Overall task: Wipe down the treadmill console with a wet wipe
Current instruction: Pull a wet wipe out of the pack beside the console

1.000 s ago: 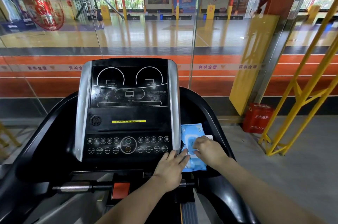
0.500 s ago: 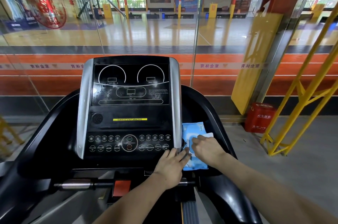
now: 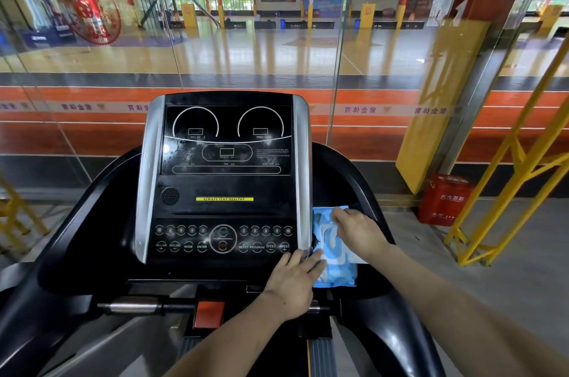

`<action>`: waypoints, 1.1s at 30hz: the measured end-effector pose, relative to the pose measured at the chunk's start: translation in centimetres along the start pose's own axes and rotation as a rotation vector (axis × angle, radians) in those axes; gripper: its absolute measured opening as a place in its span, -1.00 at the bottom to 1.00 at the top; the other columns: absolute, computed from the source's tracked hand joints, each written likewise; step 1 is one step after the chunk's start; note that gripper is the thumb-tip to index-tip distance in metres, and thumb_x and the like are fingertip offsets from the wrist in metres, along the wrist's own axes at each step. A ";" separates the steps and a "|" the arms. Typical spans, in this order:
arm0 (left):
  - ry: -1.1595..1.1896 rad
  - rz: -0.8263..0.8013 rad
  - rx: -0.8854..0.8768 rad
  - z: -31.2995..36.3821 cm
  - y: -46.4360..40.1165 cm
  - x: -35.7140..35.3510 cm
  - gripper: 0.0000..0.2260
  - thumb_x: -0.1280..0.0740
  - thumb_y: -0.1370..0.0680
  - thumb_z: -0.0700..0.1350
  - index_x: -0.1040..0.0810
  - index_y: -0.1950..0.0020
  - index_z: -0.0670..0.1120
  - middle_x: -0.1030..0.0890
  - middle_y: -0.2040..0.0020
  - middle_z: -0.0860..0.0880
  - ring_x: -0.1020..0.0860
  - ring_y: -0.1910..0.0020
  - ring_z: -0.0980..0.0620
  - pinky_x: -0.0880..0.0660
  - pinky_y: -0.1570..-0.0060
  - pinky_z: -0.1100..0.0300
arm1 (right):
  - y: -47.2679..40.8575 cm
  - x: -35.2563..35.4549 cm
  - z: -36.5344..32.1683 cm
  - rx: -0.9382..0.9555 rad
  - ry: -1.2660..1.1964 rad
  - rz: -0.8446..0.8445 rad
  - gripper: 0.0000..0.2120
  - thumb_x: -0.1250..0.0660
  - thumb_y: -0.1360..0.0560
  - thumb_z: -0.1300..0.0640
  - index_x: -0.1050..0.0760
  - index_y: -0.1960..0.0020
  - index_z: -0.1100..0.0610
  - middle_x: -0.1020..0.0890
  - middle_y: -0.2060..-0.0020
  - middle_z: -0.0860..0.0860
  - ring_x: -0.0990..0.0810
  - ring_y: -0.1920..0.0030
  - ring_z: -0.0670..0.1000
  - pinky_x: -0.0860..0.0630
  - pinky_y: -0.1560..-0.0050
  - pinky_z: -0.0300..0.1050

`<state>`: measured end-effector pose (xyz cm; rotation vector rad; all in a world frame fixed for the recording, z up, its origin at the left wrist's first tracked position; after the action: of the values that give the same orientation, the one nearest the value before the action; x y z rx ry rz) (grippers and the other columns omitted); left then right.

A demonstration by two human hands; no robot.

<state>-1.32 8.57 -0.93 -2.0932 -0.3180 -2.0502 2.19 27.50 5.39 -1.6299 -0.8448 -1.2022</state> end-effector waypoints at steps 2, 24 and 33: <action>0.022 0.020 -0.003 -0.1 -0.2 0.2 -0.41 -0.21 -0.61 -0.10 -0.18 -0.65 -0.05 -0.09 -0.69 -0.03 -0.19 -0.54 -0.19 -0.15 -0.52 -0.08 | 0.2 0.0 0.0 0.008 -0.072 -0.012 -0.81 -0.24 -0.54 0.30 -0.36 -0.10 0.08 -0.50 0.27 0.03 -0.45 0.33 0.12 -0.41 0.41 0.04; -0.415 -0.002 -0.096 -1.1 -4.7 3.9 -0.34 -0.14 -0.63 -0.18 0.07 -0.70 -0.06 0.07 -0.71 0.02 -0.27 -0.31 -0.10 -0.27 -0.25 0.03 | 2.7 -1.8 1.8 -0.015 -0.291 0.149 -0.95 -0.43 -0.50 0.20 -0.62 0.14 0.11 -0.50 0.18 -0.05 -0.54 0.20 -0.04 -0.57 0.17 -0.04; -0.444 0.011 -0.081 -1.3 -4.2 3.8 -0.33 -0.18 -0.61 -0.17 0.02 -0.69 -0.07 0.06 -0.71 0.00 -0.26 -0.30 -0.10 -0.26 -0.23 0.02 | 2.7 -2.3 -0.1 0.088 0.130 -0.009 -0.78 -0.31 -0.56 0.05 -0.65 0.22 0.00 -0.55 0.22 -0.08 -0.58 0.19 0.00 -0.43 0.35 -0.13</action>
<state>-3.71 12.25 2.90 -2.5816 -0.2877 -1.5958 3.89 26.51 2.48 -1.4624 -0.8124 -1.2452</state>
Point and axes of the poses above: each hand's wrist, its own y-axis away from the middle knuckle, its own x-axis out of the back of the hand, z = x × y, the point moved 5 cm from there along -y, towards the middle knuckle
